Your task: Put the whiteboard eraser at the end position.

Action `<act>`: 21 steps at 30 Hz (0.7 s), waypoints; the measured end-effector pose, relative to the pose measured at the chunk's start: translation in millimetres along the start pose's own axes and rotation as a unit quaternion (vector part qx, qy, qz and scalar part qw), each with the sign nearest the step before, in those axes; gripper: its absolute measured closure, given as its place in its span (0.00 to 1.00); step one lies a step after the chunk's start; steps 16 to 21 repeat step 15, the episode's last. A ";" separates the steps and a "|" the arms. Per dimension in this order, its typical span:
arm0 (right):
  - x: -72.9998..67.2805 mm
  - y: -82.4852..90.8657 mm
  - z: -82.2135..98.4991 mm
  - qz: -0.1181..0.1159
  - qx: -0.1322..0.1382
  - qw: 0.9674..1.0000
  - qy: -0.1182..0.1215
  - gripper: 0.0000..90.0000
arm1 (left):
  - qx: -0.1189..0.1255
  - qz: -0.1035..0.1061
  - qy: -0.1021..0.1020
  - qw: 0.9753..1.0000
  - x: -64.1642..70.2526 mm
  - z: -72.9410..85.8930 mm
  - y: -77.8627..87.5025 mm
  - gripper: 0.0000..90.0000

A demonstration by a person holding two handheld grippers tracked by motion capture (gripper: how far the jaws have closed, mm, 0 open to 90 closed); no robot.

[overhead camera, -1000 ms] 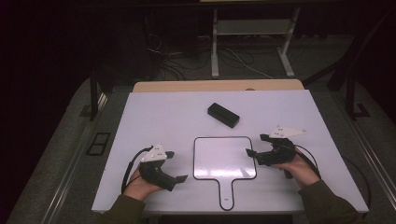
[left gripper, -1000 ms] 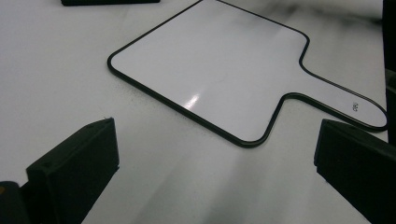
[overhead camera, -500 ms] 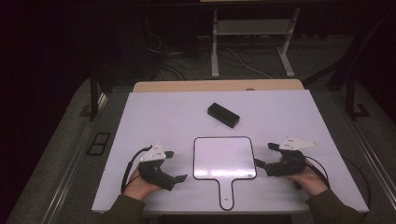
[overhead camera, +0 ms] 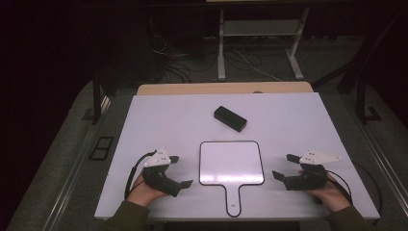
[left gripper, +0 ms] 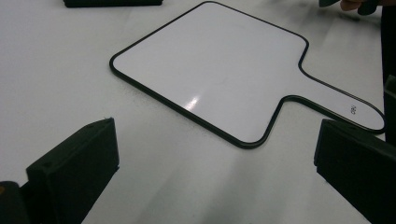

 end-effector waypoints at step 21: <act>3.4 5.6 2.4 0.003 0.003 1.000 -0.006 0.14 | -0.001 -0.002 0.000 1.000 -0.2 0.2 0.0 0.00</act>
Point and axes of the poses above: each handheld gripper's, and its own axes: y roughly backward along the jaws, z roughly out of its underside, x roughly to its right, the point moved 10 cm from there along -y, roughly forward along the jaws, and after that the axes turned 11 degrees about x, right-handed, at the moved point
